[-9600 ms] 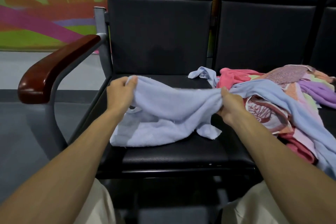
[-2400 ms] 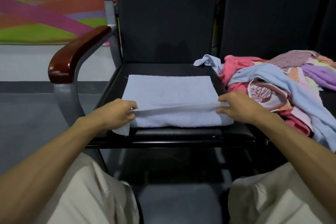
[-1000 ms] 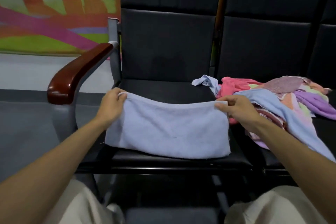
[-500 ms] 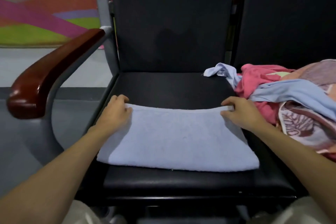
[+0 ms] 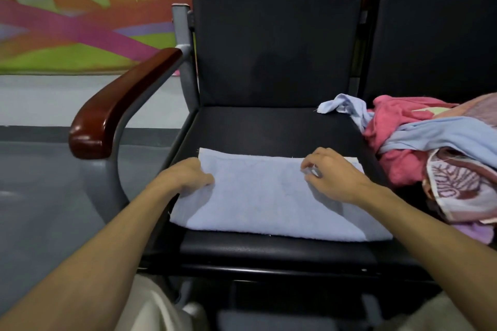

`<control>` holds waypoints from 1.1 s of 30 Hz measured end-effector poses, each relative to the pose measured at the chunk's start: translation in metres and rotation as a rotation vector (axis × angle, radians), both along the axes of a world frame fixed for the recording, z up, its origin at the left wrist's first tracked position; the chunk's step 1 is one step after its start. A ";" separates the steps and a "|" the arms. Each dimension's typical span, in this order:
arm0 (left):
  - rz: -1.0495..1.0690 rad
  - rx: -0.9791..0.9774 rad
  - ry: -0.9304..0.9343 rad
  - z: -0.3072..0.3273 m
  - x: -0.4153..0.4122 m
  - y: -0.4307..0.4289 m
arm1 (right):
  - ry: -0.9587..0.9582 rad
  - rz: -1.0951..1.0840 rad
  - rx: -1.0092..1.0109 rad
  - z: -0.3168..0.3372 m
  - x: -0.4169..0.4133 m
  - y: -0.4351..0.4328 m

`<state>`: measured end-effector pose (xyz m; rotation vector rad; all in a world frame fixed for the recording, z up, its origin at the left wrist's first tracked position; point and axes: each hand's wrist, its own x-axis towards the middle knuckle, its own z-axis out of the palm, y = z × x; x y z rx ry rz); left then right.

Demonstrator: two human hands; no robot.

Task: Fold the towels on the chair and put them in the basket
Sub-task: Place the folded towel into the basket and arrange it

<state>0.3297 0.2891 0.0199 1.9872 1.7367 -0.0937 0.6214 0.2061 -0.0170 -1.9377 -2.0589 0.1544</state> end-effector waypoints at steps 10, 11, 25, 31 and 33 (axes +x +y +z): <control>0.179 -0.262 -1.003 0.028 0.054 -0.045 | 0.113 -0.112 0.000 0.016 0.028 -0.037; 0.177 -0.266 -1.042 0.031 0.068 -0.050 | 0.135 -0.157 0.026 0.018 0.034 -0.040; -0.127 0.068 -0.475 -0.001 0.238 -0.095 | 0.399 -0.562 0.146 0.024 0.116 -0.074; -0.147 -0.393 -0.690 -0.005 0.248 -0.096 | 0.286 -0.439 0.058 0.023 0.111 -0.071; -0.115 -0.322 -0.781 -0.004 0.242 -0.091 | 0.299 -0.389 0.074 0.024 0.105 -0.071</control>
